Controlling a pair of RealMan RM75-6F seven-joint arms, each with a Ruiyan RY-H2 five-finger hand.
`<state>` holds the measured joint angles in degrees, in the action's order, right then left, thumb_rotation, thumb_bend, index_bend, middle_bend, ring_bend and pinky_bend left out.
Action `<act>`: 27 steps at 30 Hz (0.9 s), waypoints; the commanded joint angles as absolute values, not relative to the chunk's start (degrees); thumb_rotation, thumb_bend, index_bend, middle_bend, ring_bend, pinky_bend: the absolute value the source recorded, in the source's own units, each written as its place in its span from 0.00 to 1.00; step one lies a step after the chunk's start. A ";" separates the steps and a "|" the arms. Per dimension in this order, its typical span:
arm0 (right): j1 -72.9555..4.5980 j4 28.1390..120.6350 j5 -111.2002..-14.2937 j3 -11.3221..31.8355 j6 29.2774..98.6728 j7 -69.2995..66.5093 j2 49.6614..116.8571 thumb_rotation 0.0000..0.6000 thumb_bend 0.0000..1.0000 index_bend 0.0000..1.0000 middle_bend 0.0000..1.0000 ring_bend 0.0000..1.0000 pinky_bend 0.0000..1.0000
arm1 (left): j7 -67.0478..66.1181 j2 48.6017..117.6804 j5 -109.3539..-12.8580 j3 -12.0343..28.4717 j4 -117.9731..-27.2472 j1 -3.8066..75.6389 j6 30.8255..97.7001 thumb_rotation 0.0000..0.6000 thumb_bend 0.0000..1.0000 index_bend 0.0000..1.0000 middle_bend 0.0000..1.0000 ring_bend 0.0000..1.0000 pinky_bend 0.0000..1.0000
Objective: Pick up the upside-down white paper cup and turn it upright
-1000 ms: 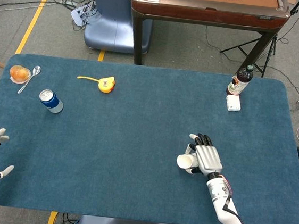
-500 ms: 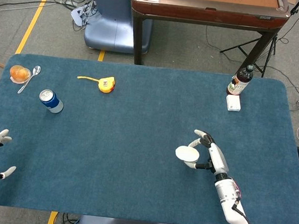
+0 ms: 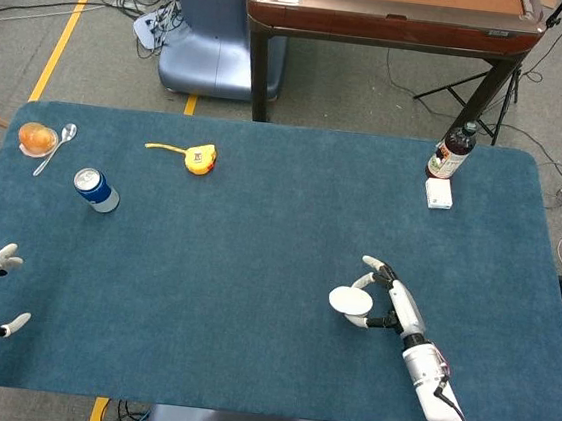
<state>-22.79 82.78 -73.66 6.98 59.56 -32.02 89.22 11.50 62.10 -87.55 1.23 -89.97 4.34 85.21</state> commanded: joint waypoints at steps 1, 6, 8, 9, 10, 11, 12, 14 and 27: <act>-23.00 84.11 -73.52 6.43 57.96 -30.33 87.16 1.00 0.00 0.34 0.06 0.00 0.00 | 11.54 62.08 -87.51 1.26 -89.98 4.33 85.26 1.00 0.14 0.07 0.24 0.30 0.53; -23.09 88.40 -72.08 6.11 56.56 -24.77 82.15 1.00 0.00 0.13 0.00 0.00 0.00 | 11.38 62.14 -87.56 1.23 -89.92 4.42 85.12 1.00 0.14 0.07 0.24 0.30 0.53; -22.79 90.11 -71.89 6.20 56.89 -23.78 80.43 1.00 0.00 0.08 0.00 0.00 0.00 | 11.20 62.20 -87.65 1.18 -89.94 4.44 85.11 1.00 0.14 0.07 0.24 0.30 0.53; -22.58 90.92 -71.97 6.25 57.26 -23.37 79.57 1.00 0.00 0.06 0.00 0.00 0.00 | 11.12 62.22 -87.68 1.17 -89.97 4.45 85.11 1.00 0.14 0.07 0.24 0.30 0.53; -22.34 91.68 -72.13 6.32 57.80 -22.90 78.74 1.00 0.00 0.05 0.00 0.00 0.00 | 11.06 62.24 -87.70 1.16 -89.99 4.46 85.11 1.00 0.14 0.07 0.24 0.30 0.53; -22.00 92.69 -72.31 6.35 58.56 -21.94 77.53 1.00 0.00 0.05 0.00 0.00 0.00 | 10.95 62.27 -87.73 1.15 -90.02 4.47 85.12 1.00 0.14 0.07 0.24 0.30 0.53; -21.79 93.51 -72.24 6.32 58.98 -20.86 76.62 1.00 0.00 0.05 0.00 0.00 0.00 | 10.87 62.29 -87.73 1.15 -90.02 4.48 85.12 1.00 0.14 0.07 0.24 0.30 0.53; -21.39 95.31 -72.17 6.25 59.95 -18.31 74.58 1.00 0.00 0.05 0.00 0.00 0.00 | 10.73 62.31 -87.71 1.15 -90.03 4.49 85.09 1.00 0.14 0.07 0.24 0.30 0.53; -13.84 108.72 -72.20 3.88 77.60 11.46 61.61 1.00 0.00 0.21 0.16 0.00 0.00 | 7.72 61.89 -88.69 1.53 -91.82 3.58 88.14 1.00 0.14 0.07 0.24 0.30 0.53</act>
<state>-16.40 105.20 -71.71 5.22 74.33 7.41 65.08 7.85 61.99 -88.52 1.52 -91.60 3.72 87.93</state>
